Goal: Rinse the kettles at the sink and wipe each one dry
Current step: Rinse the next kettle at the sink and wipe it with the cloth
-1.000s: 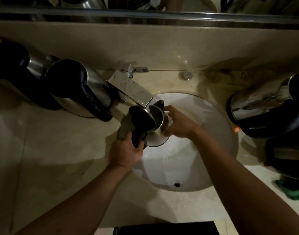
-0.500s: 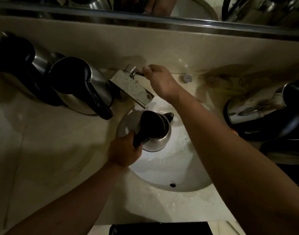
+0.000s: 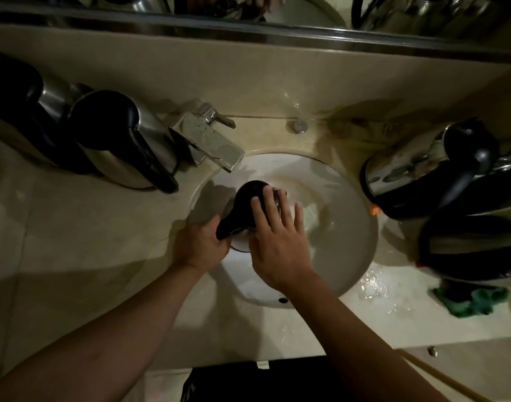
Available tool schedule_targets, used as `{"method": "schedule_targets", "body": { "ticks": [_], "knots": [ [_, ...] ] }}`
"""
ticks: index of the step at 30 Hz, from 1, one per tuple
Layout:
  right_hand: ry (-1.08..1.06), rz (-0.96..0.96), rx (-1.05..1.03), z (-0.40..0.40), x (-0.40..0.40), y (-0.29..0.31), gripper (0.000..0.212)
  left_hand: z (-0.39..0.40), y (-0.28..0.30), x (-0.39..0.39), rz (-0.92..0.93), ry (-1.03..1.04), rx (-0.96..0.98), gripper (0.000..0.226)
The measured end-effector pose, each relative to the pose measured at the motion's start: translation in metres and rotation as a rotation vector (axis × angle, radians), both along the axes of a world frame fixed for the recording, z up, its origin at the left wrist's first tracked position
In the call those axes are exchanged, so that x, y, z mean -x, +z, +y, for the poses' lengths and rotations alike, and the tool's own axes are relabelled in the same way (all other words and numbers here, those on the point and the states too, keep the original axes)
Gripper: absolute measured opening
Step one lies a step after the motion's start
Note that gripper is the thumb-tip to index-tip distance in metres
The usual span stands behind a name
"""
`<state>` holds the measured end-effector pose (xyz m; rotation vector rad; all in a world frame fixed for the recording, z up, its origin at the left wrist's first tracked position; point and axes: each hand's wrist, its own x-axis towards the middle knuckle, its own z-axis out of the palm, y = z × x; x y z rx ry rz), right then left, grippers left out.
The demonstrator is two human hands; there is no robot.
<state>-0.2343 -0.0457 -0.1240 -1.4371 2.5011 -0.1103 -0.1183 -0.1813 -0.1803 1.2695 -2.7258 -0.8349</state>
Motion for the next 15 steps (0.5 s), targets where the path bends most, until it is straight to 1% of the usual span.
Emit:
{"method": "schedule_targets", "body": {
  "ticks": [2, 4, 6, 8, 10, 12, 15],
  "knots": [
    [-0.017, -0.017, -0.044, 0.01, 0.002, -0.014, 0.08, 0.001, 0.001, 0.0, 0.022, -0.011, 0.022, 0.022],
    [-0.054, -0.07, -0.119, 0.015, 0.005, -0.022, 0.082, 0.002, 0.003, 0.001, 0.04, -0.009, 0.042, 0.025],
    [-0.087, -0.161, -0.181, 0.018, 0.008, -0.024, 0.082, 0.004, 0.006, 0.001, 0.045, -0.015, 0.047, 0.025],
    [-0.12, -0.263, -0.168, 0.021, 0.01, -0.017, 0.081, 0.004, 0.006, 0.0, 0.037, -0.011, 0.038, 0.024],
    [-0.195, -0.381, -0.078, 0.028, 0.013, -0.004, 0.078, 0.005, 0.008, 0.0, 0.016, 0.002, 0.0, 0.023],
    [-0.33, -0.492, 0.098, 0.042, 0.015, 0.015, 0.074, 0.007, 0.013, 0.0, -0.018, -0.002, -0.02, 0.02],
    [-0.664, -0.665, 0.373, 0.079, 0.019, 0.037, 0.062, 0.01, 0.022, 0.005, -0.083, 0.037, -0.096, 0.016]
  ]
}}
